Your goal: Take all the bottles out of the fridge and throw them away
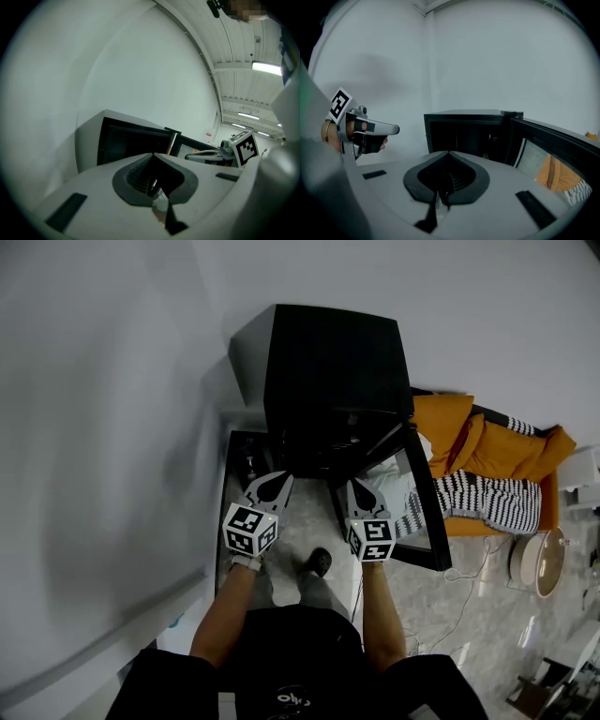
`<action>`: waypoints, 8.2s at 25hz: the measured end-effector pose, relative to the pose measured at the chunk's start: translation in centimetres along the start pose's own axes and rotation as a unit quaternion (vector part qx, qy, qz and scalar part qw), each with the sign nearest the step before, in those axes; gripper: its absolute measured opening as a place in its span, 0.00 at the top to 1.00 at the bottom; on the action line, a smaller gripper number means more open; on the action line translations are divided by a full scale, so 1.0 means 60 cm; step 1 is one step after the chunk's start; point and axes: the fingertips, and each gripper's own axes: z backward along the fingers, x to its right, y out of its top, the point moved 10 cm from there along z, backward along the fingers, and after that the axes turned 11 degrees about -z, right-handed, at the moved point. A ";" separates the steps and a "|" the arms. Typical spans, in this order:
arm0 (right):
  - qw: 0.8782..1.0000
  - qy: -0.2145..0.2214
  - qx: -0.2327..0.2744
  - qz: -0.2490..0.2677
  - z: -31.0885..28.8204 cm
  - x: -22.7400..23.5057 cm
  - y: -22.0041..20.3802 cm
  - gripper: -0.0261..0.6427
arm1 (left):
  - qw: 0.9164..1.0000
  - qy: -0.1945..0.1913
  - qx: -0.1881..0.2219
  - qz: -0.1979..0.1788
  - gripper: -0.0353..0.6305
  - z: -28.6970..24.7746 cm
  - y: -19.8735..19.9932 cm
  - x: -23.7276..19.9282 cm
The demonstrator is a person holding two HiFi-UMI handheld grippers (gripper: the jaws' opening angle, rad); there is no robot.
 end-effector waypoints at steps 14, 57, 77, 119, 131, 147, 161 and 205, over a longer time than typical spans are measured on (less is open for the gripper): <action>0.998 -0.051 0.035 0.008 -0.124 0.058 -0.050 0.95 | 1.000 -0.025 -0.008 -0.001 0.94 -0.050 -0.084 -0.030; 0.971 -0.226 0.059 -0.049 -0.402 0.212 -0.245 0.66 | 0.996 -0.082 -0.009 -0.017 0.94 -0.190 -0.305 -0.115; 0.947 -0.317 -0.003 -0.058 -0.477 0.253 -0.257 0.55 | 0.995 -0.097 0.005 -0.035 0.94 -0.256 -0.294 -0.175; 0.958 -0.282 -0.004 -0.058 -0.532 0.291 -0.260 0.66 | 0.995 -0.097 0.007 -0.030 0.94 -0.332 -0.297 -0.185; 0.970 -0.236 0.028 -0.049 -0.475 0.246 -0.263 0.67 | 0.995 -0.090 -0.003 -0.035 0.94 -0.303 -0.293 -0.154; 0.977 -0.209 0.043 -0.028 -0.324 0.144 -0.181 0.67 | 0.996 -0.078 -0.001 -0.043 0.94 -0.187 -0.193 -0.120; 0.987 -0.153 0.058 -0.003 -0.174 0.046 -0.029 0.67 | 0.997 -0.043 0.029 -0.057 0.94 -0.073 -0.047 -0.097; 0.987 0.144 0.004 0.074 -0.109 -0.351 0.105 0.67 | 0.982 0.163 0.059 -0.069 0.94 0.290 0.087 -0.191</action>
